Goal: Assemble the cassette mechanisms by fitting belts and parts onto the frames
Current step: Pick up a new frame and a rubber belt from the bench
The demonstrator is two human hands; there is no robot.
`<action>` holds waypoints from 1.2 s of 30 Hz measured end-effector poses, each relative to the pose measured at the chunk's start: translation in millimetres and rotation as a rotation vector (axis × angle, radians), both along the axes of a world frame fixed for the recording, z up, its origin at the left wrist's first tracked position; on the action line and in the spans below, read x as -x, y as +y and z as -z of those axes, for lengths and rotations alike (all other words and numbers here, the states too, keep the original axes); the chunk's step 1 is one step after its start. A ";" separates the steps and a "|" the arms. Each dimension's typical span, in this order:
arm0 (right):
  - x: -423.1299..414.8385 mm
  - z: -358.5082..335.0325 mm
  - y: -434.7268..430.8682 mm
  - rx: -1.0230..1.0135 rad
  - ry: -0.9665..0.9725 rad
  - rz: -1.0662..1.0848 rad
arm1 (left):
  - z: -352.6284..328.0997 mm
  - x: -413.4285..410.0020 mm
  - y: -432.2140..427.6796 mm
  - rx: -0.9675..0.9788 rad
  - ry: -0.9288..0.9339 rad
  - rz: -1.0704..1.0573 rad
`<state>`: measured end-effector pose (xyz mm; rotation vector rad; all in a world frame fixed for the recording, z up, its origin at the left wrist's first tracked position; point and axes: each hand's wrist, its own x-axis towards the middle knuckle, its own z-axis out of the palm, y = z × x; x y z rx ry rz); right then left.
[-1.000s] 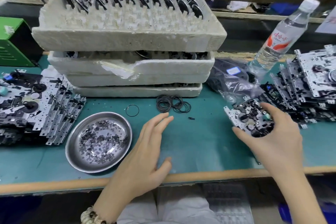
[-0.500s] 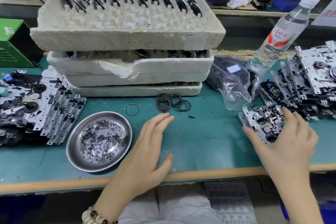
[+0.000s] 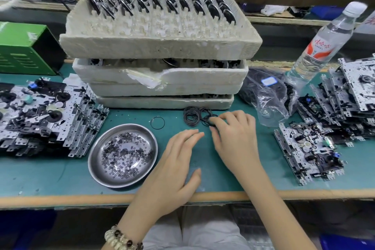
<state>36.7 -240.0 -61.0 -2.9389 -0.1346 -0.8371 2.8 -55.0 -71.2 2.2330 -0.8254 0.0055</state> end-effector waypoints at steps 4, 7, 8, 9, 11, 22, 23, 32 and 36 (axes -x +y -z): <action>-11.4 4.7 6.5 0.146 -0.013 0.004 | 2.1 -0.3 0.0 -0.005 -0.017 0.002; -10.3 6.1 6.0 0.164 -0.018 0.036 | 3.4 -1.1 0.0 0.000 -0.030 0.008; -9.4 6.1 5.7 0.164 -0.019 0.041 | 3.9 -1.1 0.0 0.000 -0.032 0.010; -8.4 5.7 5.3 0.164 -0.017 0.041 | 4.3 -1.1 0.1 0.000 -0.034 0.010; -6.7 4.3 4.9 0.131 -0.024 0.035 | 3.0 -0.7 0.8 0.010 -0.035 0.008; -7.0 12.3 -5.9 0.218 -0.115 -0.071 | -53.4 -7.3 62.6 -0.124 -0.424 -0.272; -8.5 14.4 -5.8 0.247 -0.134 -0.075 | -60.0 -11.4 72.4 -0.181 -0.514 -0.350; 2.6 5.5 4.8 -0.125 -0.155 -0.068 | -92.2 -56.2 144.9 -0.483 -0.603 -0.892; 19.9 -0.3 11.6 -0.373 -0.077 -0.048 | -87.2 -66.6 152.2 -0.650 -0.671 -0.808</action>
